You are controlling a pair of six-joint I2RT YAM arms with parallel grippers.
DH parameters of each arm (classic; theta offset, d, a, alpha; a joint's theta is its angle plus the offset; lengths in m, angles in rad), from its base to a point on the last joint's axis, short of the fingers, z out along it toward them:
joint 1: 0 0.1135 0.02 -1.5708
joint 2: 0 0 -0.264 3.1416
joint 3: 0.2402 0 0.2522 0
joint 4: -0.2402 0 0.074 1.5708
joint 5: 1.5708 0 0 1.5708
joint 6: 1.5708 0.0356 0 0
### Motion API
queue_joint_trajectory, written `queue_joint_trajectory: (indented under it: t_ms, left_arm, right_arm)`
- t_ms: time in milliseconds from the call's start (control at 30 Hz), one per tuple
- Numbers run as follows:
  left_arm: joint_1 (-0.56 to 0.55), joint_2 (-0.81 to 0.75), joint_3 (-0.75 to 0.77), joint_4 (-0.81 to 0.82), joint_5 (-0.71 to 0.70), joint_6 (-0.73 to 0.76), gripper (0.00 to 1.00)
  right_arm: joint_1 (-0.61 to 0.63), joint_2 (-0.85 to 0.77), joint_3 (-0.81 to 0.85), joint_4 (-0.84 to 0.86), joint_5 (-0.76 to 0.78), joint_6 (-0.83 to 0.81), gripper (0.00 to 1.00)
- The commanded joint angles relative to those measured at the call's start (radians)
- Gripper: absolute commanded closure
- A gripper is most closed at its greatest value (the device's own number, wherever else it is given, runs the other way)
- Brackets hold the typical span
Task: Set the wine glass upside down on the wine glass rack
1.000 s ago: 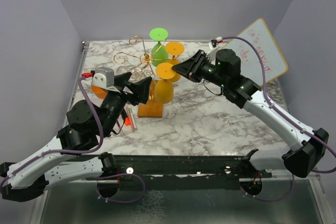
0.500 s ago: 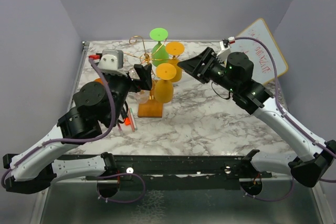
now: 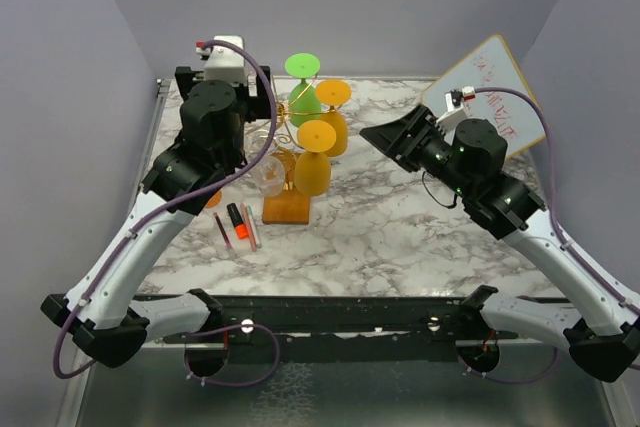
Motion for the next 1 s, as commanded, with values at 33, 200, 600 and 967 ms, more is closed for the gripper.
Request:
queue_joint_trajectory:
  t_ms: [33,200,600,967]
  left_arm:
    - [0.183,0.022,0.079,-0.055,0.119,0.001,0.01]
    - [0.482,0.08,0.076,-0.117,0.285,-0.104,0.01]
    - [0.939,0.045,-0.228,-0.12,0.547,-0.324,0.24]
    - [0.986,-0.047,-0.459,-0.098,0.766,-0.366,0.22]
  right_arm:
    - [0.0,-0.054,-0.03,-0.052,0.068,-0.016,0.31]
    - [0.0,-0.064,-0.041,-0.073,0.067,-0.008,0.31]
    - [0.0,-0.089,-0.069,-0.118,0.107,-0.004,0.32]
    - [0.0,-0.083,-0.091,-0.134,0.078,0.02,0.32]
